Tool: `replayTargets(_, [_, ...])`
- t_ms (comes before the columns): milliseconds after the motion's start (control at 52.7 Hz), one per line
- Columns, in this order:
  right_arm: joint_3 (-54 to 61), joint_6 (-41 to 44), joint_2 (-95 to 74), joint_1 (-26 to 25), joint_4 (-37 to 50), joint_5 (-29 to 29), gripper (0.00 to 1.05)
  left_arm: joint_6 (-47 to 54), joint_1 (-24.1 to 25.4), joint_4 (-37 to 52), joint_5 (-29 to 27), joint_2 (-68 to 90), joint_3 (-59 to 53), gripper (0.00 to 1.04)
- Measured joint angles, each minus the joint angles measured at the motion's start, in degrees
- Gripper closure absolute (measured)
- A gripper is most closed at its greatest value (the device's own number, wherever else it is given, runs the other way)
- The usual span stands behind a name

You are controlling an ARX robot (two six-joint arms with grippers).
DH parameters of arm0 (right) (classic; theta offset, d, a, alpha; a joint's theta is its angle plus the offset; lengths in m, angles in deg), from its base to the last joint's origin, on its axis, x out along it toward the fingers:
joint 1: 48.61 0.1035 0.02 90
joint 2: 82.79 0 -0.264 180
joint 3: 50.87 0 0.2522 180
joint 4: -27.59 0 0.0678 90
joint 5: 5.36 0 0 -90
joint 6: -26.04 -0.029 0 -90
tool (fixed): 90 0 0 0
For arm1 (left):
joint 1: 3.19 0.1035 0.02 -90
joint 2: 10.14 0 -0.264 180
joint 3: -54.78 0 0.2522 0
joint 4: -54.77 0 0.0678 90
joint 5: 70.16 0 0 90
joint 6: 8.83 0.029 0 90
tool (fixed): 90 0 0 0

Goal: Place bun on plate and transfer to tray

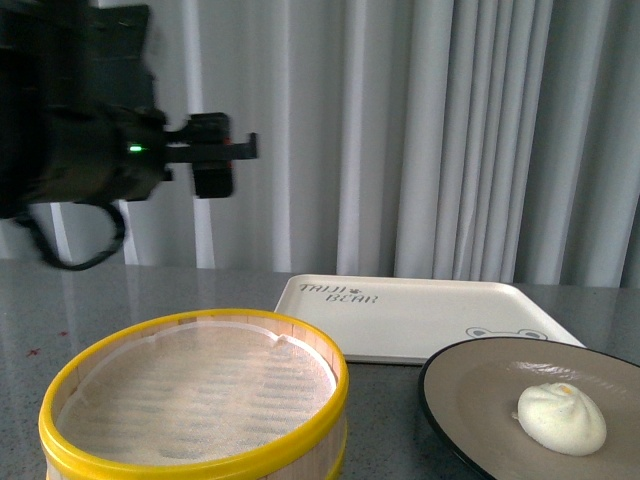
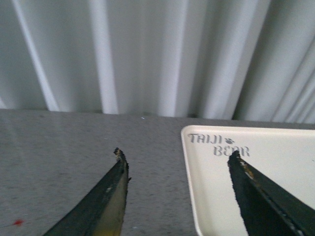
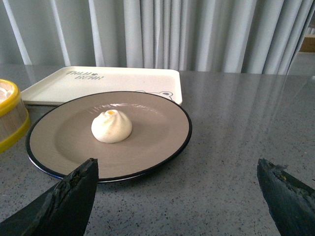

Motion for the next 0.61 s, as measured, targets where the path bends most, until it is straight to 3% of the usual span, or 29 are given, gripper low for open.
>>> replayTargets(114, [0.0, 0.0, 0.0, 0.0, 0.0, 0.0, 0.09, 1.4, 3.3, 7.9, 1.2, -7.2, -13.0, 0.63])
replayTargets(361, [0.0, 0.0, 0.0, 0.0, 0.0, 0.0, 0.09, 2.1, 6.4, 14.3, 5.1, -15.9, -31.6, 1.01])
replayTargets(607, [0.0, 0.0, 0.0, 0.0, 0.0, 0.0, 0.09, 2.5, 9.4, 17.0, 7.1, -24.4, -42.8, 1.01])
